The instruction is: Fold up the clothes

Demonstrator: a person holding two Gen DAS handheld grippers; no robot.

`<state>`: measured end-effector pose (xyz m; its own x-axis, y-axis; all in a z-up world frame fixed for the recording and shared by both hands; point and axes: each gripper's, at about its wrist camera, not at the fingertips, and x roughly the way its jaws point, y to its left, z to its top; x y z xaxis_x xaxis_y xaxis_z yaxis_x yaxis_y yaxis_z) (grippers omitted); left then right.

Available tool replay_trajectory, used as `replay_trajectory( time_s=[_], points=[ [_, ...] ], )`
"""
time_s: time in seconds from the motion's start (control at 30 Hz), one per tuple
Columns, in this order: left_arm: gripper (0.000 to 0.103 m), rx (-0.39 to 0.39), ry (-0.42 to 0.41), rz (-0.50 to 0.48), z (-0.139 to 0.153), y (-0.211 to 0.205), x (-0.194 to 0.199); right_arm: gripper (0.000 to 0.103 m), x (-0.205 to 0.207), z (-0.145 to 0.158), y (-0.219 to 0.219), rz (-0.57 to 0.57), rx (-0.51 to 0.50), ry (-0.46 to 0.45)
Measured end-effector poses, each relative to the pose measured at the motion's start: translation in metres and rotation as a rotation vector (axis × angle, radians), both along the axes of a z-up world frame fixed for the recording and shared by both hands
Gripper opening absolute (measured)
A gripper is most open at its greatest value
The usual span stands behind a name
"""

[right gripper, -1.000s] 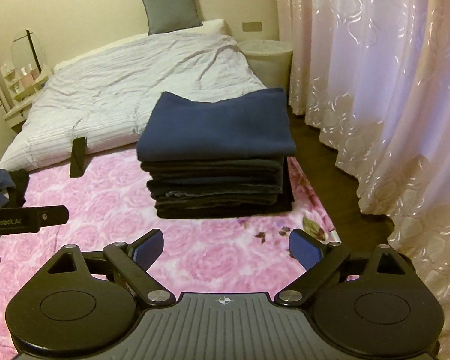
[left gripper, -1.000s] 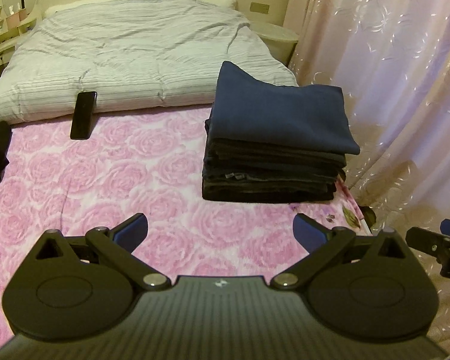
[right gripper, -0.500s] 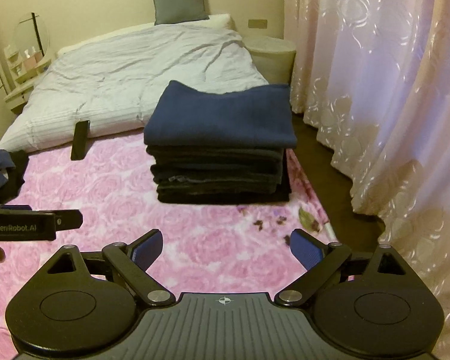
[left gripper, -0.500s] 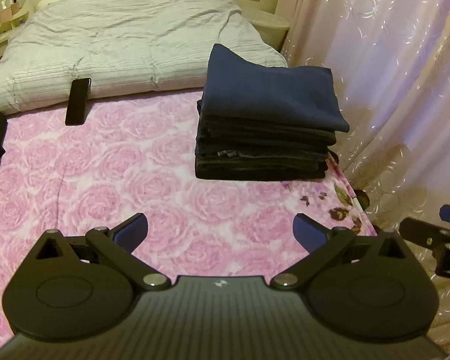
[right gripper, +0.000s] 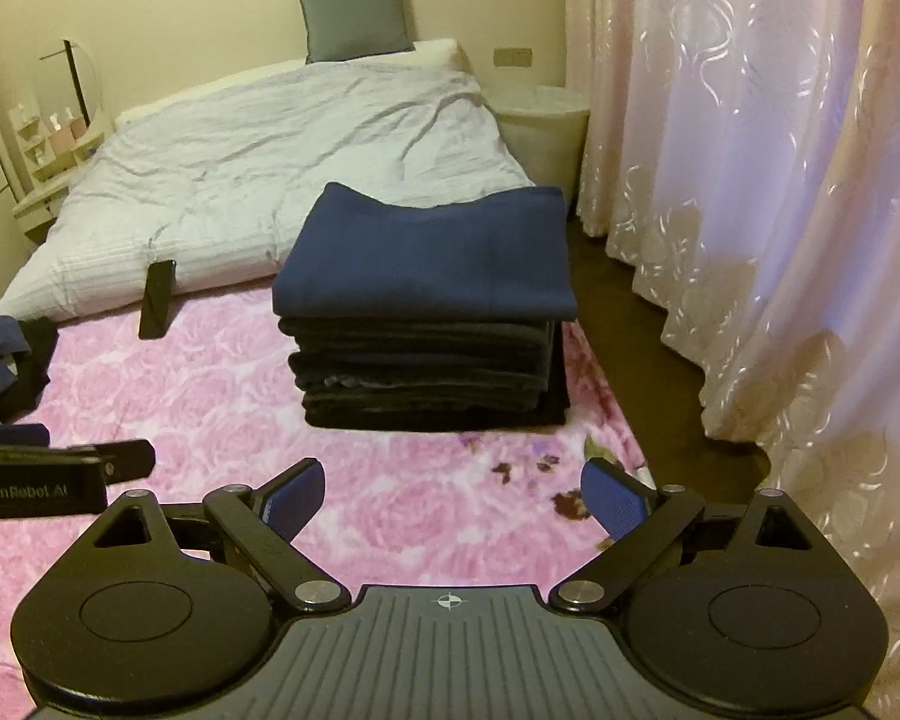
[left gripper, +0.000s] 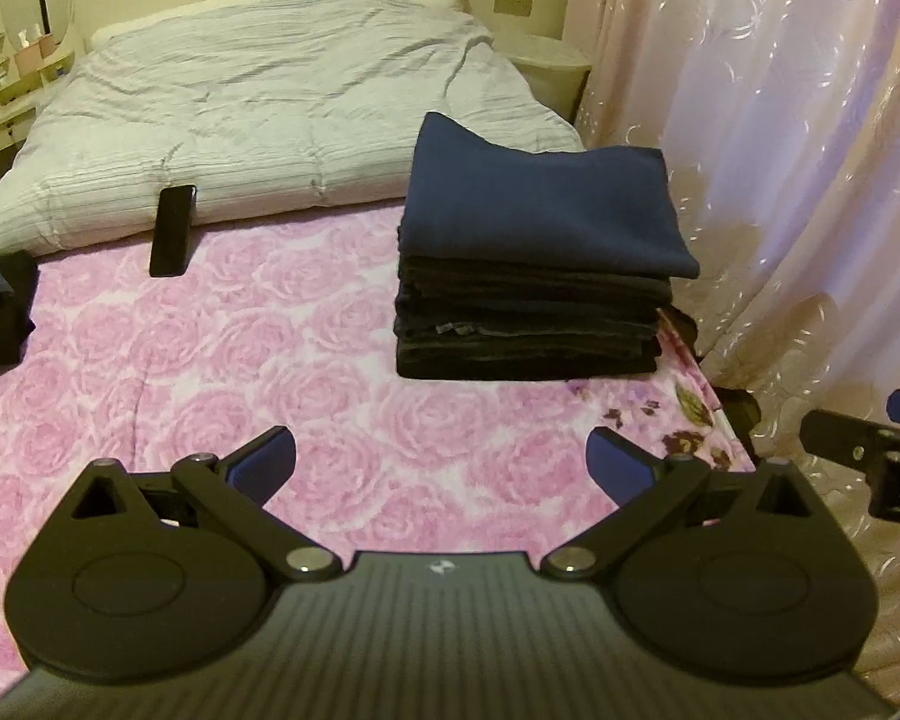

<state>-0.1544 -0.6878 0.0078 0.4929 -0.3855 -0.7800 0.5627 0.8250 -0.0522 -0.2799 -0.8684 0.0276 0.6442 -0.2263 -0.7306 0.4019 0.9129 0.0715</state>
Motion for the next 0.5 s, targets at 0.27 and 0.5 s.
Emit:
replay_trajectory(
  time_s=[0.27,0.5],
  points=[
    [0.102,0.016,-0.002,-0.023,-0.003,-0.008,-0.009,0.095,-0.003,0.0,-0.002,0.002,0.005,0.001],
    [0.102,0.026,0.003,-0.035,-0.008,-0.011,-0.016,0.095,-0.006,-0.001,-0.002,0.007,0.017,0.008]
  ],
)
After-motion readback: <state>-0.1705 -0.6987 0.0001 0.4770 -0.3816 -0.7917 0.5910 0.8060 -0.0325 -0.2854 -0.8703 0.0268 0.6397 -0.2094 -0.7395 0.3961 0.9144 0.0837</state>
